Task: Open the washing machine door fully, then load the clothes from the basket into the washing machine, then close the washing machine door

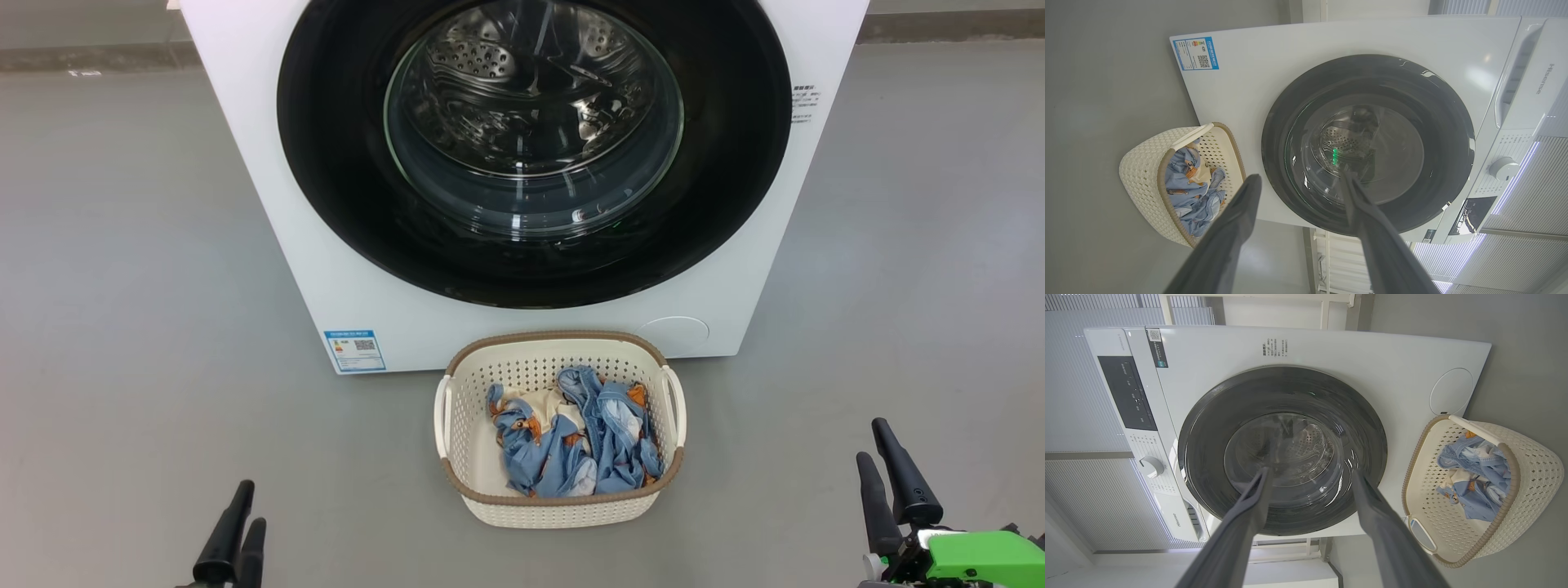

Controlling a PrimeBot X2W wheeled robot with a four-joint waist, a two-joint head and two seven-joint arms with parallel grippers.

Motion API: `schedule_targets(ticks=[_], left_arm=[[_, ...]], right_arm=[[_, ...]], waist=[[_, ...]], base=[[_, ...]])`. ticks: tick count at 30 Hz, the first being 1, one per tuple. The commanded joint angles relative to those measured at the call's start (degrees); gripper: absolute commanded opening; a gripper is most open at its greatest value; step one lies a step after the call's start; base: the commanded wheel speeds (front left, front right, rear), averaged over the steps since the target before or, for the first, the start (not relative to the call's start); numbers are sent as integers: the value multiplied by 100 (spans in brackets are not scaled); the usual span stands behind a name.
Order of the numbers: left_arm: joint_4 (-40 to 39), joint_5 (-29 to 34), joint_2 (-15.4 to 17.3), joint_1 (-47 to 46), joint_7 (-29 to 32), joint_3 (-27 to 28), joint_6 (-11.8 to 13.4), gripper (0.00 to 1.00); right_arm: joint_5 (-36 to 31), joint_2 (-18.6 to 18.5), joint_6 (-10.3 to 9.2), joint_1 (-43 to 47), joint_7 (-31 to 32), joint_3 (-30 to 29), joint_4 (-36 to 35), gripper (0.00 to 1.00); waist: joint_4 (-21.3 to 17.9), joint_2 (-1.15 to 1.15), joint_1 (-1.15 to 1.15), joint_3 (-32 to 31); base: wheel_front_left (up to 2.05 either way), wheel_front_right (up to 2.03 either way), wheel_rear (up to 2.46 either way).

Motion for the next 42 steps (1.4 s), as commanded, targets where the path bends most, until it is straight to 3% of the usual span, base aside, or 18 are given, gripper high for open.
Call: schedule_targets(ticks=[1,25,42], left_arm=[[-143,-29,86,-198,-47,8,-7,100],[-429,6,110,-367,-456,-160,-11,100],[-549,710,273,-439,-751,-410,-13,100]], right_arm=[[34,-37,8,-174,-32,12,-152,100],[28,-55,20,-277,-319,269,-320,100],[-617,-232,27,-376,-749,573,-447,100]], waist=[[1,0,7,-2],[37,0,-1,8],[56,0,-1,-8]], base=[[0,0,0],[0,0,0],[0,0,0]])
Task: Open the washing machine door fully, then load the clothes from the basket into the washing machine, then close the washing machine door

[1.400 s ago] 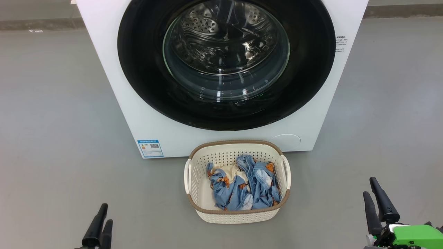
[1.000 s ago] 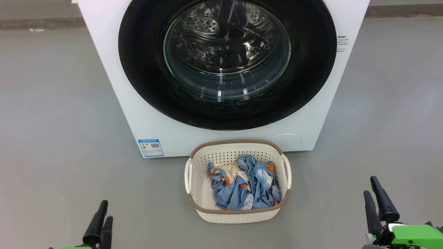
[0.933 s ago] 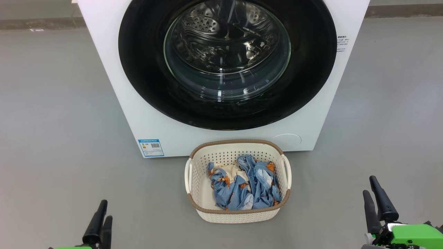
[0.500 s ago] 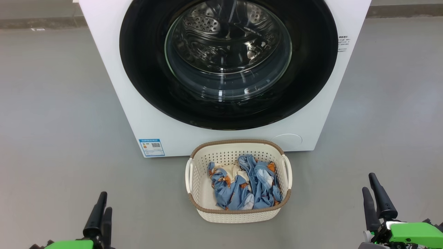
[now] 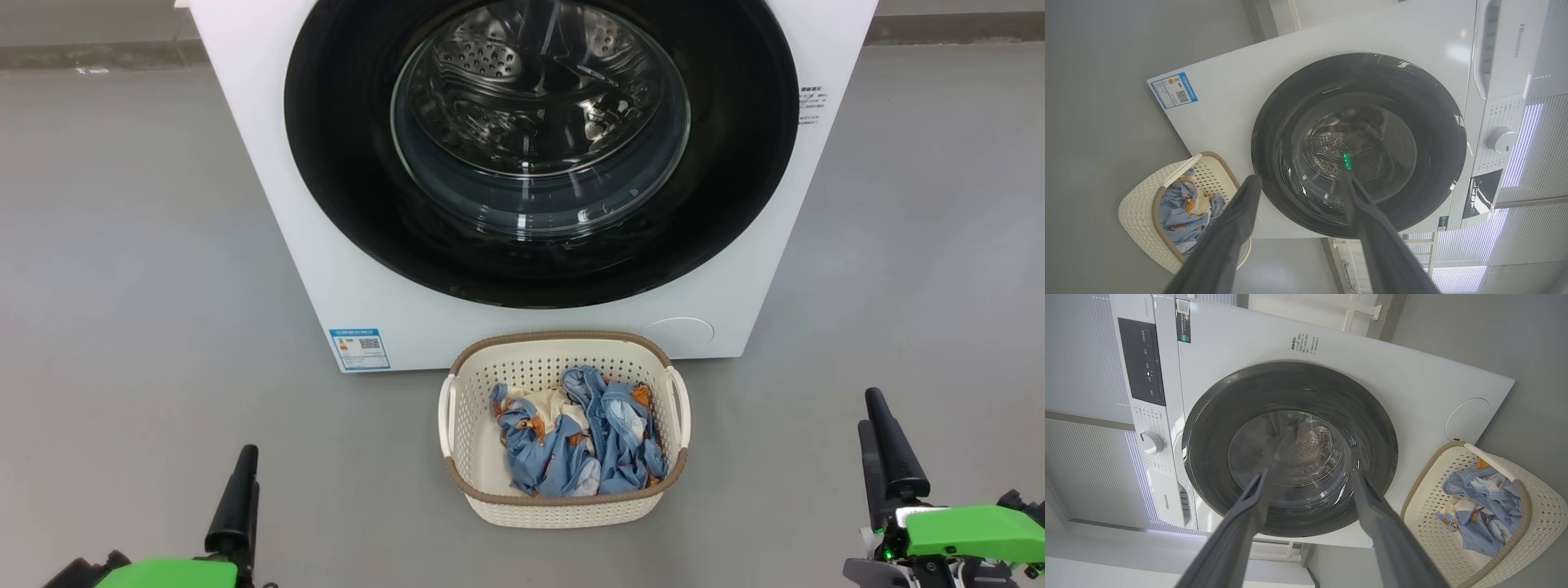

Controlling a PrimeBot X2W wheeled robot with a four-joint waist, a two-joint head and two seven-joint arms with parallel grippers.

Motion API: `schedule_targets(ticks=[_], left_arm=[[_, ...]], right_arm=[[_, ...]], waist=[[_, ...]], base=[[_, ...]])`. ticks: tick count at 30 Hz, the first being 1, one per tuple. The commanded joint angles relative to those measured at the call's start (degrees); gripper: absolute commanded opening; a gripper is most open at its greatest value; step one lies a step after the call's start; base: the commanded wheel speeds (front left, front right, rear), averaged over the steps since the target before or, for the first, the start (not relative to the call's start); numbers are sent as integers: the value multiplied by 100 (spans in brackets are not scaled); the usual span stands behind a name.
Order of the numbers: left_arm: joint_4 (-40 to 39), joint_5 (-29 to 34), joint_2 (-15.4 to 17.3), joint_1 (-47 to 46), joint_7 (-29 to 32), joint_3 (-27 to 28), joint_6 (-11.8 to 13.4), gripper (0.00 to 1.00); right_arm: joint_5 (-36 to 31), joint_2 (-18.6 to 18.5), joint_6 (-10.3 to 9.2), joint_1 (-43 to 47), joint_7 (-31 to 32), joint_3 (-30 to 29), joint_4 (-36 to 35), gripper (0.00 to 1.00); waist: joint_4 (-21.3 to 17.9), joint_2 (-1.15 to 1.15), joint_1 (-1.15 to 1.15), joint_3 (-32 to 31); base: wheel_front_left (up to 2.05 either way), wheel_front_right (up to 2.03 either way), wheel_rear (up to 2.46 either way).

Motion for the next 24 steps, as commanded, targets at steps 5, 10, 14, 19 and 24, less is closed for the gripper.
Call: schedule_targets(ticks=[5,10,14,19,24], left_arm=[[-142,560,113,-329,-133,67,-13,100],[-141,1479,171,-364,-217,21,-13,100],[-143,2427,206,-382,-285,3,9,100],[-157,3153,124,-392,-369,34,34,100],[-139,3702,89,-419,-453,54,32,100]], right_arm=[[-508,-103,29,-294,-120,128,-187,100],[-1215,-182,32,-330,-204,201,-211,100],[-2148,-242,34,-371,-272,156,-251,100],[-3124,-156,36,-371,-356,40,-316,100],[-3778,-108,38,-389,-440,92,-357,100]], waist=[[5,0,0,-4],[14,0,0,-1],[16,0,0,5],[30,0,0,12],[36,0,0,21]], base=[[0,0,0],[0,0,0],[0,0,0],[0,0,0],[0,0,0]])
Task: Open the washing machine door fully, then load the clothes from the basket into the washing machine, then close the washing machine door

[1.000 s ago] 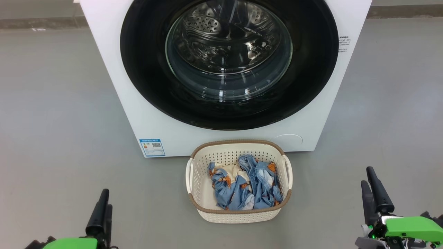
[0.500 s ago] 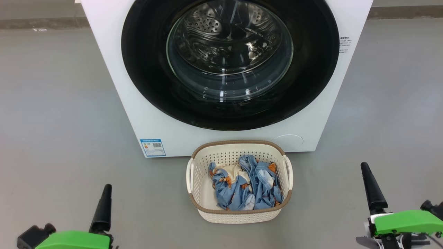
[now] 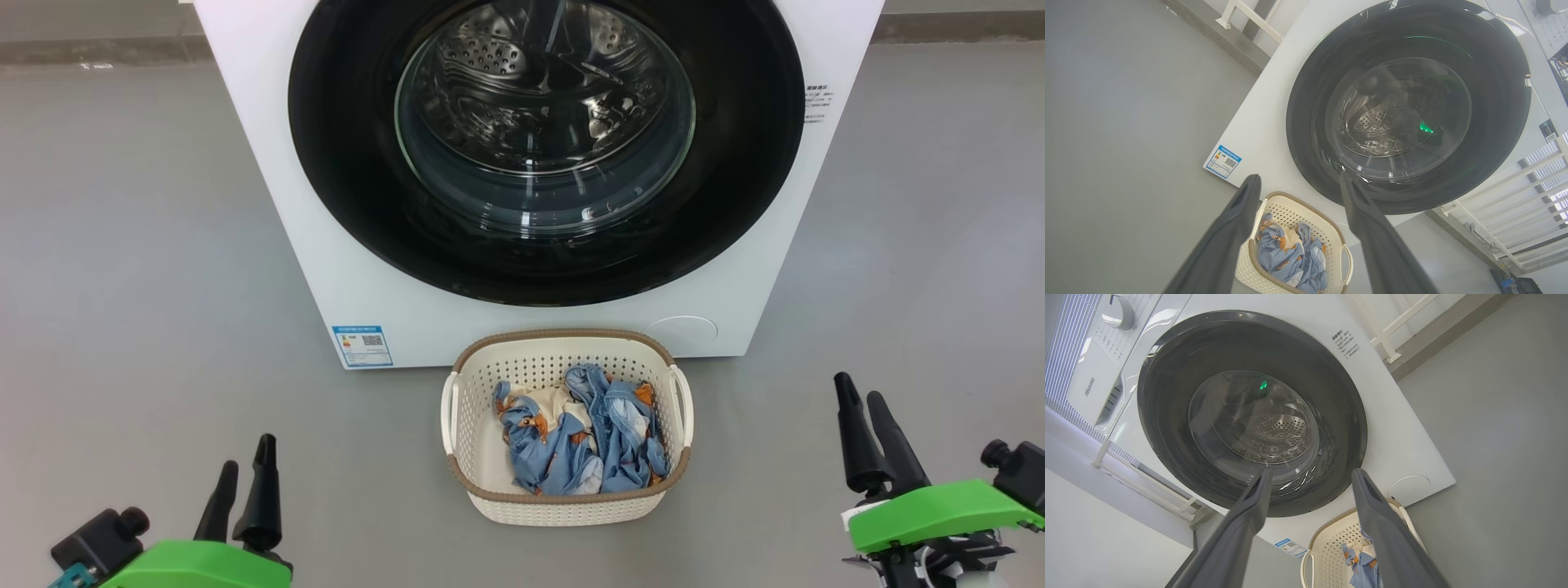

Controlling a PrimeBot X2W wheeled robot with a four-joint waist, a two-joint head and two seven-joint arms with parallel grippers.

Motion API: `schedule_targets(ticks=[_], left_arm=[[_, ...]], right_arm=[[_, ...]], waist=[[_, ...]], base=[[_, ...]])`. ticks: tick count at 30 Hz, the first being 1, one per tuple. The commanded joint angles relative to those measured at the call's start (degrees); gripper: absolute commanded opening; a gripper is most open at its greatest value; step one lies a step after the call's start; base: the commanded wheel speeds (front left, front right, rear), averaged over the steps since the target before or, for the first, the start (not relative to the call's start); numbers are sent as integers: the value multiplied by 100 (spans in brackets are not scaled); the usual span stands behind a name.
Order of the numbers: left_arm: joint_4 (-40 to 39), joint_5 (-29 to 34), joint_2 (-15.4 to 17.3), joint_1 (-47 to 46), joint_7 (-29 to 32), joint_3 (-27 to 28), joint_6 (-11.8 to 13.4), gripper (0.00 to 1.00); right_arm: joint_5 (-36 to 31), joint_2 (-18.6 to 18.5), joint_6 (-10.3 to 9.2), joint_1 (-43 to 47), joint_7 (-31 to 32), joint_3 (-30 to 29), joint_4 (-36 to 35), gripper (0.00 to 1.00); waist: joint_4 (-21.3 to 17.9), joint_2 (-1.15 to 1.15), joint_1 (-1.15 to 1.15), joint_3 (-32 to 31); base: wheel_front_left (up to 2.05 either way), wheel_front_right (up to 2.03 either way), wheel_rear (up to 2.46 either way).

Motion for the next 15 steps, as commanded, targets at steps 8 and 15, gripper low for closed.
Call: schedule_targets(ticks=[8,15], left_arm=[[-92,862,43,-356,-202,128,-11,100],[-32,1260,19,-412,-320,154,-26,100]], right_arm=[[-840,-25,38,-312,-196,218,-229,100],[-1363,-32,41,-343,-314,306,-210,100]], waist=[[1,0,0,7],[9,0,0,-6]], base=[[0,0,0],[0,0,0]])
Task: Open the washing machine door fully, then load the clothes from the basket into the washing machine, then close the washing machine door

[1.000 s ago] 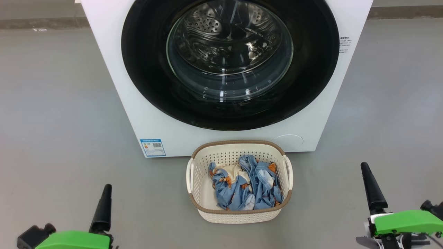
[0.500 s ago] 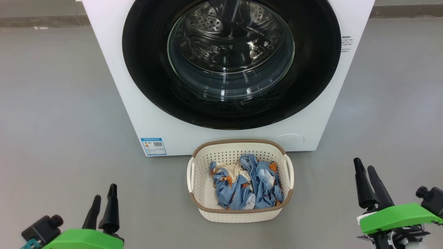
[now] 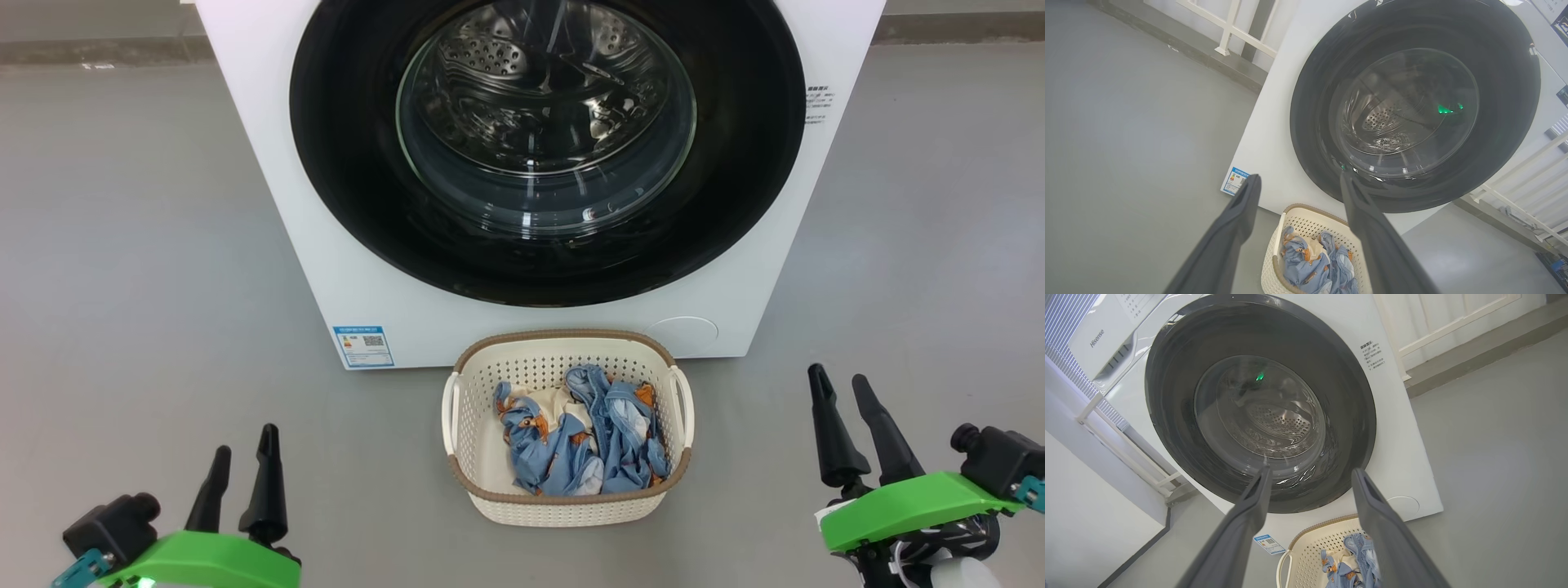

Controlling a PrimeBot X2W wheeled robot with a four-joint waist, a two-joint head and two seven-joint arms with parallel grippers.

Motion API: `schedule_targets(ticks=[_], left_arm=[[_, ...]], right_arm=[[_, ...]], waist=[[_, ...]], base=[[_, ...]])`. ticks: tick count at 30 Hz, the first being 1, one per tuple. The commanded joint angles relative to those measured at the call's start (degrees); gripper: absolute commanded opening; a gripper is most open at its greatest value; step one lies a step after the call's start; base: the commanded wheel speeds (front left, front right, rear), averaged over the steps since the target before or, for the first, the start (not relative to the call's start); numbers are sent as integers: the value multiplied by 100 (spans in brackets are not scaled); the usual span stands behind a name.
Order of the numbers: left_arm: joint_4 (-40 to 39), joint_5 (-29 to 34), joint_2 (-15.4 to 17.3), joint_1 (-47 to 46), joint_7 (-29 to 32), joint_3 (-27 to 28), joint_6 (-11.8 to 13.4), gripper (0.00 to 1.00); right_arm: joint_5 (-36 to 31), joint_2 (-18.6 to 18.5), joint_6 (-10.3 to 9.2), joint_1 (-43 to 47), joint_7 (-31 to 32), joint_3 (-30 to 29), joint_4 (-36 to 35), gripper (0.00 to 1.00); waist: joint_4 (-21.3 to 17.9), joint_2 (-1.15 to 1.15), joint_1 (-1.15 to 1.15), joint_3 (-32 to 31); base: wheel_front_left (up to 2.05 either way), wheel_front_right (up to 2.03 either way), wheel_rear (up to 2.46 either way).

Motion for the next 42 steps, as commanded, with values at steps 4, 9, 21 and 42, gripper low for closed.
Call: schedule_targets(ticks=[4,9,21,42], left_arm=[[-119,376,49,-317,-124,128,-24,100],[-117,708,42,-348,-208,153,-29,100],[24,1442,32,-416,-428,152,-36,100],[66,2707,42,-539,-747,93,-42,100]], right_arm=[[-398,-78,41,-269,-133,165,-141,100],[-734,-92,43,-300,-217,220,-122,100],[-1591,-127,50,-387,-436,345,39,100],[-2909,-136,58,-455,-753,448,178,100]], waist=[[5,0,0,-9],[11,0,0,-17],[39,0,0,-34],[70,0,0,-60]], base=[[0,0,0],[0,0,0],[0,0,0],[0,0,0]])
